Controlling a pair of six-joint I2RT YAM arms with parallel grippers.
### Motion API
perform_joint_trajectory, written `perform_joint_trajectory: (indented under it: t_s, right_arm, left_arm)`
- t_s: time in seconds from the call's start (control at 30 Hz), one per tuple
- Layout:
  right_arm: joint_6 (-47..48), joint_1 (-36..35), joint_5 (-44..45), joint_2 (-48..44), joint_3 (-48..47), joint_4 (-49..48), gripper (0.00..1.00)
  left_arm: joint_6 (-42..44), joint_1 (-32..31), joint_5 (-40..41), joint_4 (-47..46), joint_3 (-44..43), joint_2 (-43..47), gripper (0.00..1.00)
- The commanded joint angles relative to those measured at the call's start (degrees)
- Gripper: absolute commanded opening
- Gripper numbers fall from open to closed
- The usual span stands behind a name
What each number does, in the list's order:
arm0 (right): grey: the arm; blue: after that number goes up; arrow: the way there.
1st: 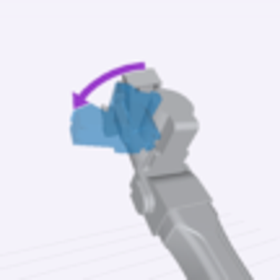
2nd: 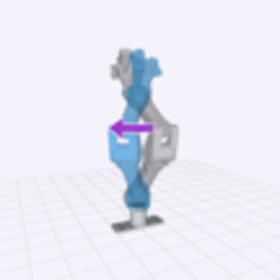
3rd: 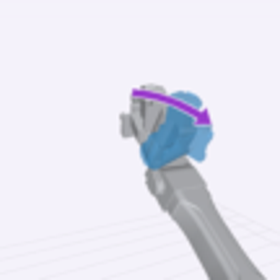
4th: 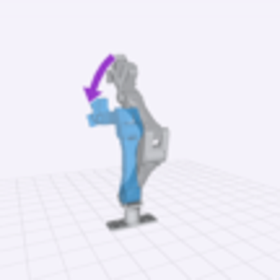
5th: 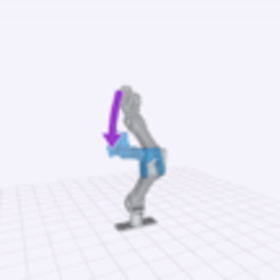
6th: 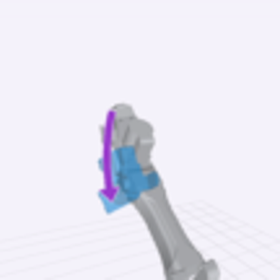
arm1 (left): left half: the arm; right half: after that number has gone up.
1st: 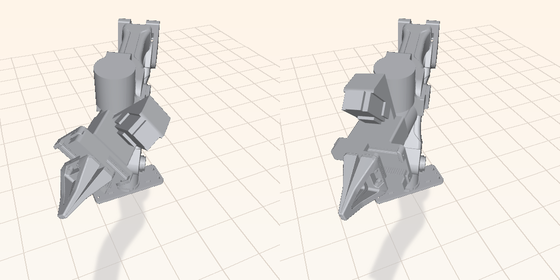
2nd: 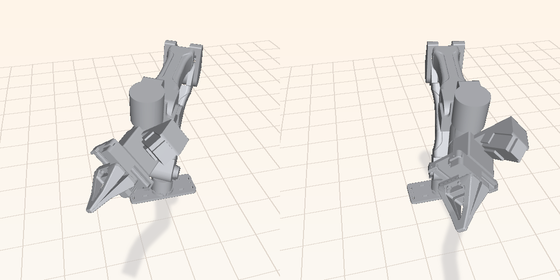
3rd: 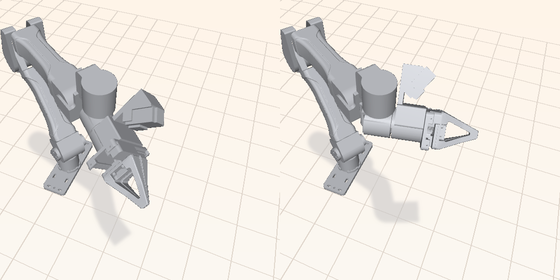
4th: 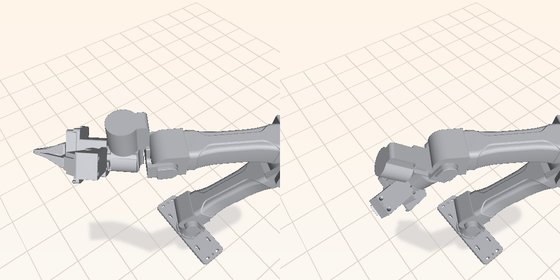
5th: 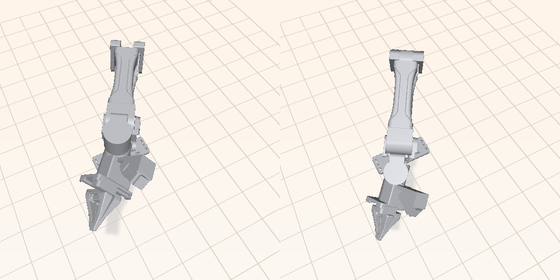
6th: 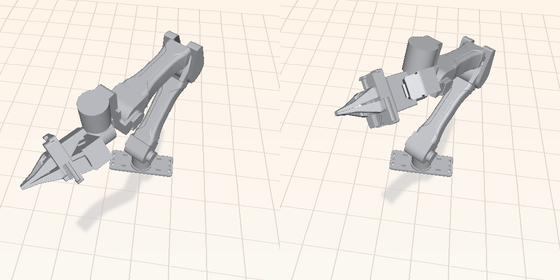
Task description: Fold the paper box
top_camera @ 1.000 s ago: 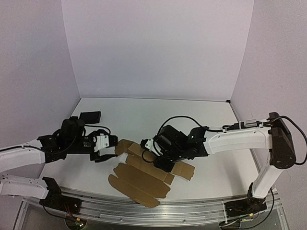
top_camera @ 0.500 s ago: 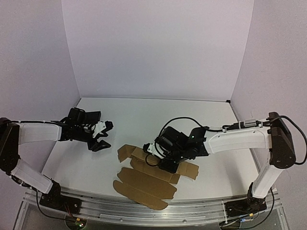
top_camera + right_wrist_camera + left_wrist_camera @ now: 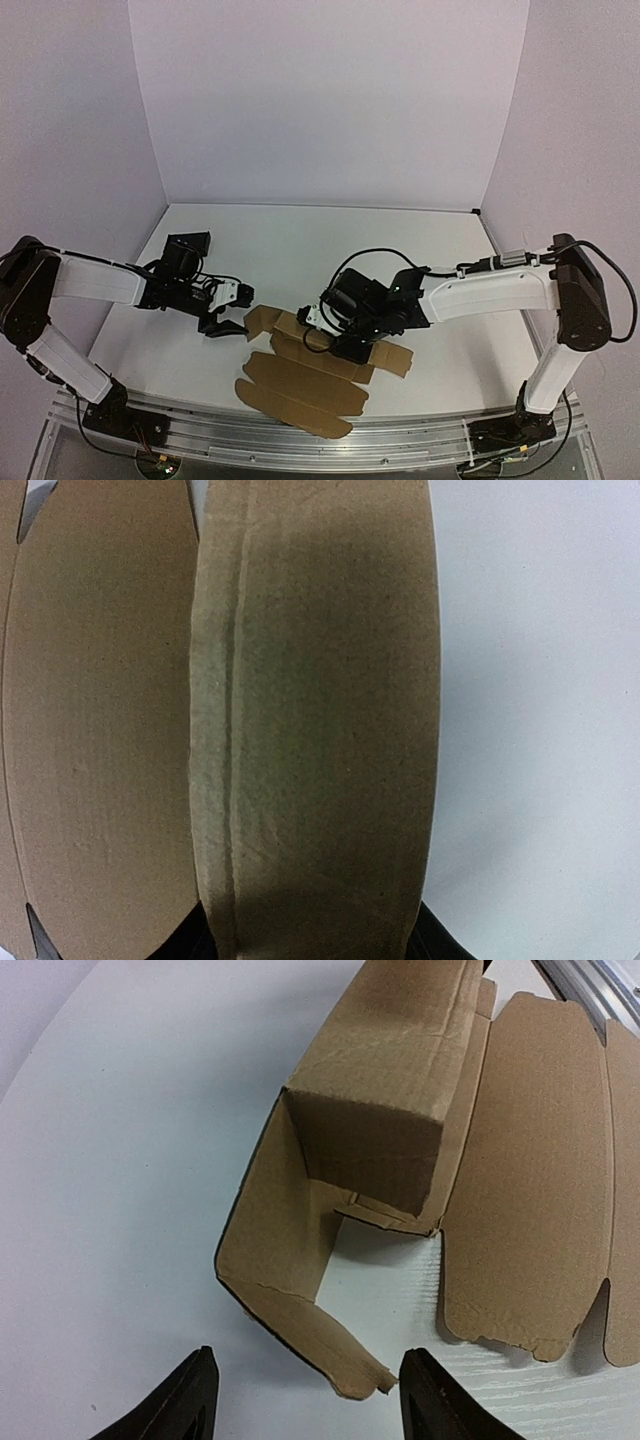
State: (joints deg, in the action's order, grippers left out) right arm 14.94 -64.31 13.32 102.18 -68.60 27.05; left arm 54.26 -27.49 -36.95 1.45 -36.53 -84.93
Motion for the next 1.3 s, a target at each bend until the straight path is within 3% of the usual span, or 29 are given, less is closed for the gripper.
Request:
perform_joint_trajectory:
  t_s: [0.0,0.23,0.3,0.43,0.63,0.83,1.27]
  right_arm:
    - [0.2,-0.2,-0.5,1.2,-0.5,1.3,0.47]
    - [-0.1,-0.1,0.1,0.6,0.1,1.3,0.47]
    - [-0.1,-0.1,0.0,0.5,0.1,1.3,0.47]
    - [0.1,-0.1,-0.4,0.4,0.0,1.3,0.47]
    - [-0.1,-0.1,-0.7,0.7,-0.3,1.3,0.47]
    - [-0.5,-0.1,-0.5,1.3,-0.4,1.3,0.47]
    - [0.1,-0.1,0.2,3.5,-2.5,1.3,0.47]
  left_arm:
    - [6.0,0.0,-5.2,2.2,-1.1,-0.6,0.62]
    - [21.2,5.7,-10.6,25.3,-8.8,-1.0,0.74]
    - [20.5,8.1,-10.2,22.6,-9.6,-1.8,0.74]
    - [15.6,9.1,-8.0,7.1,-7.8,-5.2,0.69]
    - [10.2,4.3,-2.1,-7.9,-7.1,-11.9,0.77]
    - [9.7,0.0,-5.9,-3.7,-7.9,-12.5,0.83]
    - [7.1,-6.0,-7.1,2.9,-10.3,-11.8,0.68]
